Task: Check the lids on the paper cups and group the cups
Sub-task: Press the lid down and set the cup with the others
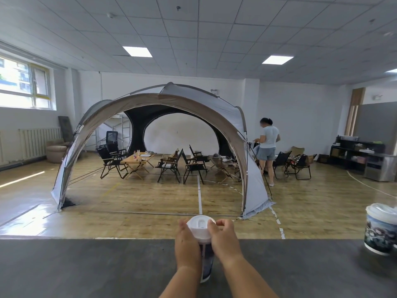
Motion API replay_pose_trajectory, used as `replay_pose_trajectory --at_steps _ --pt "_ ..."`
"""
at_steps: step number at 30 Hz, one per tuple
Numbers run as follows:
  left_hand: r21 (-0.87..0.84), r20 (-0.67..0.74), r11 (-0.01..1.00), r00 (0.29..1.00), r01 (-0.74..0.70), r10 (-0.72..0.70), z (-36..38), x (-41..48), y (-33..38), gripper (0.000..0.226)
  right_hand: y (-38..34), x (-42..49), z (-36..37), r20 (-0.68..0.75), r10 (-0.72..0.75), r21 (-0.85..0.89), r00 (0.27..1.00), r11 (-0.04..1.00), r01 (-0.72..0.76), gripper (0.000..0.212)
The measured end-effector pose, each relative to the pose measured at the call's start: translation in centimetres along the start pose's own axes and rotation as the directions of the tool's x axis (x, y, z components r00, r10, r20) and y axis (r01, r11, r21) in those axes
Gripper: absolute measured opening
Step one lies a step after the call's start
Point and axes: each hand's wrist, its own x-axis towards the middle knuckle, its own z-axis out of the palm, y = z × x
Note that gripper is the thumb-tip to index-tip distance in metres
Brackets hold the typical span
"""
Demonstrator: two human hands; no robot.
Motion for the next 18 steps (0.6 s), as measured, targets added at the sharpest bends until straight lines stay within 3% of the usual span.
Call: replay_pose_trajectory --at_steps 4,7,10,12,15,18 --pt "0.116 0.019 0.993 0.999 0.030 -0.032 -0.7 0.8 0.9 0.045 -0.5 -0.1 -0.4 0.026 -0.030 -0.049 0.999 0.998 0.031 0.015" --pt "0.041 0.111 0.980 0.974 0.196 -0.199 -1.4 4.0 -1.6 0.071 -1.0 0.4 -0.7 0.060 -0.041 -0.132 0.997 0.990 0.049 0.015" --pt "0.007 0.215 0.975 0.952 0.223 -0.219 -1.4 4.6 -1.4 0.052 -1.3 1.2 -1.1 0.119 -0.017 -0.176 0.993 0.984 0.038 0.015" --pt "0.028 0.186 0.989 0.971 0.145 -0.148 -1.5 2.4 1.1 0.038 -1.5 1.6 -1.3 0.149 0.015 -0.159 0.989 0.987 0.009 0.013" --pt "-0.014 0.202 0.978 0.959 0.208 -0.201 -1.7 2.3 0.3 0.044 -1.2 1.8 -1.5 0.143 0.015 -0.111 0.990 0.994 0.001 0.013" --pt "0.012 0.135 0.986 0.977 0.164 -0.164 -1.2 2.2 0.0 0.046 -0.5 0.8 -0.6 0.068 -0.047 -0.029 0.997 0.998 0.049 0.019"
